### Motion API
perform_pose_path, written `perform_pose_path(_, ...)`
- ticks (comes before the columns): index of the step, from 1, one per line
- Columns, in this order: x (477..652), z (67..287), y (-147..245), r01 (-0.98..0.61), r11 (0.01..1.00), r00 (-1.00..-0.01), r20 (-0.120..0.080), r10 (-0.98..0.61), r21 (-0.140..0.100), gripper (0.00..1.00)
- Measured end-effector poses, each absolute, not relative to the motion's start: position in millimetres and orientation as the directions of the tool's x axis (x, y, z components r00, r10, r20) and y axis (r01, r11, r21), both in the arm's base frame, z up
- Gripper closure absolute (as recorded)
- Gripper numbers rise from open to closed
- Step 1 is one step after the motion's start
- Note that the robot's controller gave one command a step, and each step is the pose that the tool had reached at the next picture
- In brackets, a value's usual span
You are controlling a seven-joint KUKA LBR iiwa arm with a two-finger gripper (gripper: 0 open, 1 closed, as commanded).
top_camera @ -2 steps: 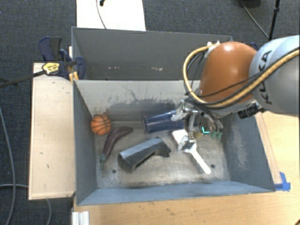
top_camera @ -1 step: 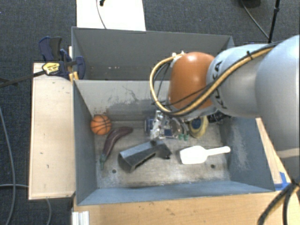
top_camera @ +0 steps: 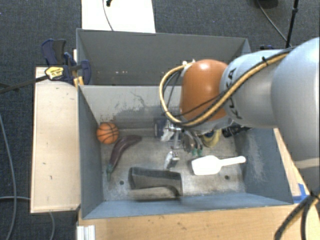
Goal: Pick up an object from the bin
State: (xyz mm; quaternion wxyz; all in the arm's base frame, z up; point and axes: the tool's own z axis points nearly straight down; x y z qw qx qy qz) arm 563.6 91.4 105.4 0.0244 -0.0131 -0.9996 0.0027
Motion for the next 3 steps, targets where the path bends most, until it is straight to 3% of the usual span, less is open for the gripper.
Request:
perform_pose_path(1,563.6,105.1,91.4,0.027,1.0,-0.998,0.049,0.027,-0.006,0.0)
perform_pose_path(3,579.0,84.7,172.2,0.056,0.998,-0.998,-0.001,0.056,0.005,0.0)
